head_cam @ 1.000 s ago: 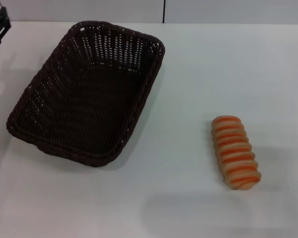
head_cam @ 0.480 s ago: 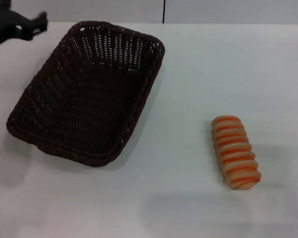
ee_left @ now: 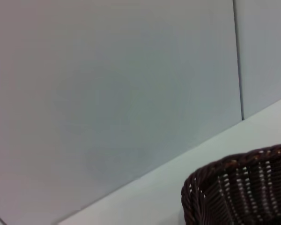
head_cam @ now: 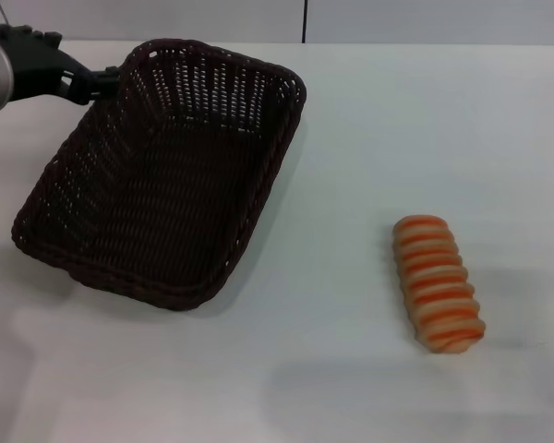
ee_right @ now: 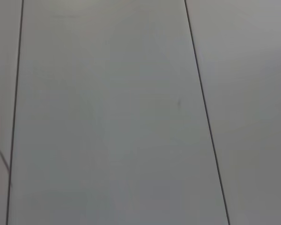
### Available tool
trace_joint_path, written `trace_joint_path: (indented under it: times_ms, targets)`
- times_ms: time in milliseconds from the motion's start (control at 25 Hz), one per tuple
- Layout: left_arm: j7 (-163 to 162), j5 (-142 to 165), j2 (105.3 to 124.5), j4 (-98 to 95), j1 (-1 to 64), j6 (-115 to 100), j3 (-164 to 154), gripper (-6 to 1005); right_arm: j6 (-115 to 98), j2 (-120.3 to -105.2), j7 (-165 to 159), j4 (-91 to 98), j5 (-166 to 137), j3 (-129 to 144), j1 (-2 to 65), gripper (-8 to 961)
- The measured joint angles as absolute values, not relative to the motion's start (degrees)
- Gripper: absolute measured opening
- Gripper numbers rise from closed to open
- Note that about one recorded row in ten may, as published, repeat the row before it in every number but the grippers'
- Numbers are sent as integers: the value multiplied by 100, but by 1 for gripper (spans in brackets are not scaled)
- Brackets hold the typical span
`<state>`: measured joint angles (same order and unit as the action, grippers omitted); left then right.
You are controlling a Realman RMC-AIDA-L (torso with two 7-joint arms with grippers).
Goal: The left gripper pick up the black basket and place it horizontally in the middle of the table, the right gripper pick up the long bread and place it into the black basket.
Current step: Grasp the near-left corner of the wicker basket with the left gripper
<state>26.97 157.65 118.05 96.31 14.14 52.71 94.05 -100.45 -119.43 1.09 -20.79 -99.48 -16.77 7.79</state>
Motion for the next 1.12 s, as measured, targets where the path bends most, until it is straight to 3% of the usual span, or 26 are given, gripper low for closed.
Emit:
trace_joint_path:
  times_ms: [1120]
  targets:
    - [2566,16143,11828,8399,2064,6015,9538,715,-10106,-11935,97,-2080,-9976,-1661,685,805]
